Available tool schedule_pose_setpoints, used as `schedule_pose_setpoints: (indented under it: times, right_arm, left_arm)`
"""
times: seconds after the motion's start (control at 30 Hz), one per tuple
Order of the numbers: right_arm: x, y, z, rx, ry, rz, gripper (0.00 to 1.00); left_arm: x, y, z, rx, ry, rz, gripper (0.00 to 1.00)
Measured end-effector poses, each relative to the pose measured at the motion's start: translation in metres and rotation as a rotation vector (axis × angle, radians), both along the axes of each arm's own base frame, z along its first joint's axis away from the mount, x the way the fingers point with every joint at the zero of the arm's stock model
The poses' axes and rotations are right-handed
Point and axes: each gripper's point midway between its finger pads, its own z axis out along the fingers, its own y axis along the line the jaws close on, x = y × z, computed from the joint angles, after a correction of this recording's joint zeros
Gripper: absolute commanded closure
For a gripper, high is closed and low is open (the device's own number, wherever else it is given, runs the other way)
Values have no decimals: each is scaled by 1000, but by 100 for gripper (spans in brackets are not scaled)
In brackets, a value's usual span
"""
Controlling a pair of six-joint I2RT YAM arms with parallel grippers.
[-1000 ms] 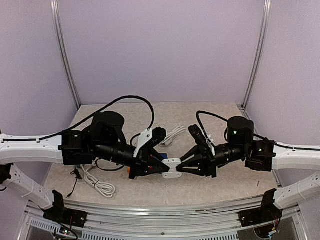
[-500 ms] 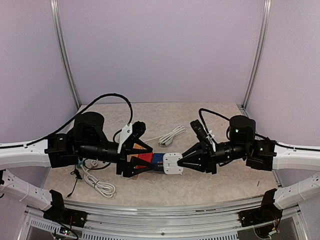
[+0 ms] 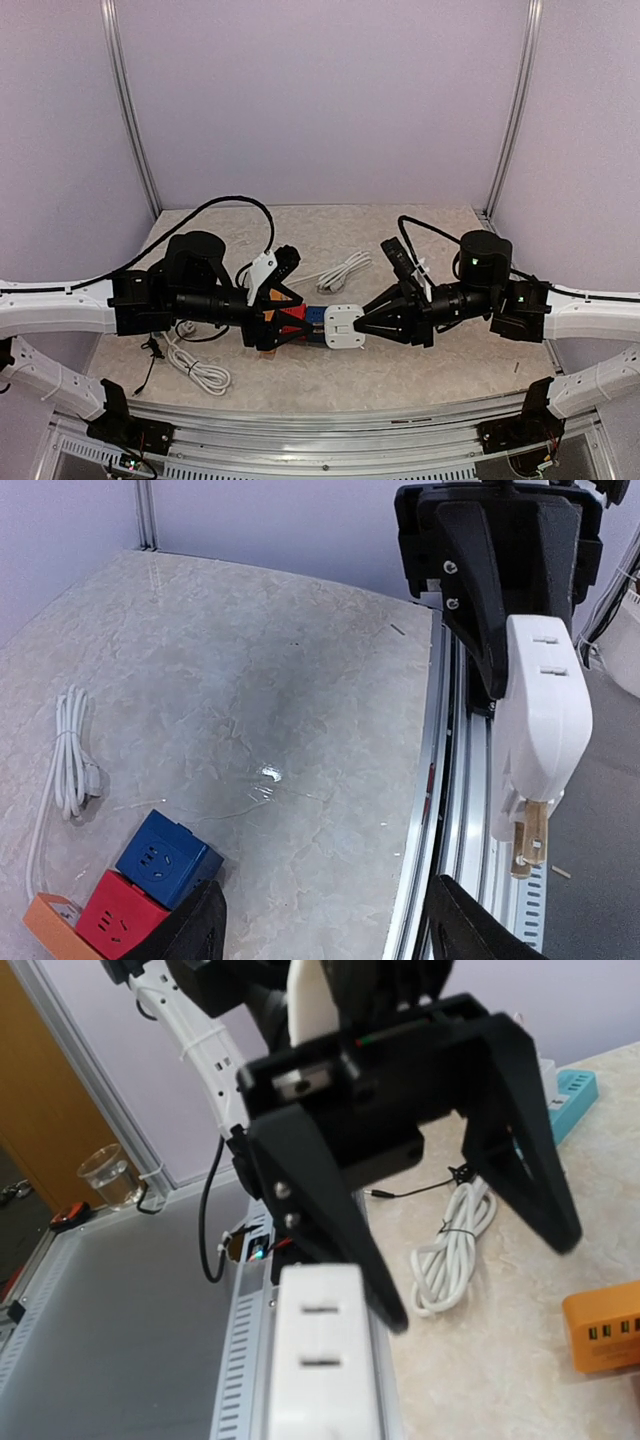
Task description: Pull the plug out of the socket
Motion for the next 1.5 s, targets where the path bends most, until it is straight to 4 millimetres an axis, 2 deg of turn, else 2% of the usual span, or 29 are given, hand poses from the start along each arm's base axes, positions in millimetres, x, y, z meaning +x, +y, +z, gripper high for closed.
schedule_pose_setpoints:
  times: [0.13, 0.33, 0.63, 0.97, 1.23, 1.5]
  right_arm:
    - [0, 1, -2, -6, 6, 1, 100]
    - [-1, 3, -4, -5, 9, 13, 100]
    - [-1, 4, -6, -10, 14, 22, 100]
    - [0, 5, -12, -26, 24, 20, 100]
    - [6, 9, -21, -43, 30, 3, 100]
    - [4, 10, -19, -35, 31, 16, 100]
  left_arm:
    - [-6, -6, -2, 8, 4, -19, 33]
    - [-11, -11, 6, 3, -9, -29, 33]
    - [-22, -17, 4, 35, -22, -70, 34]
    - [-24, -18, -1, 61, -24, -88, 34]
    - [-35, -26, 17, 17, -42, -143, 34]
    - [-40, -29, 22, -3, -37, -172, 39]
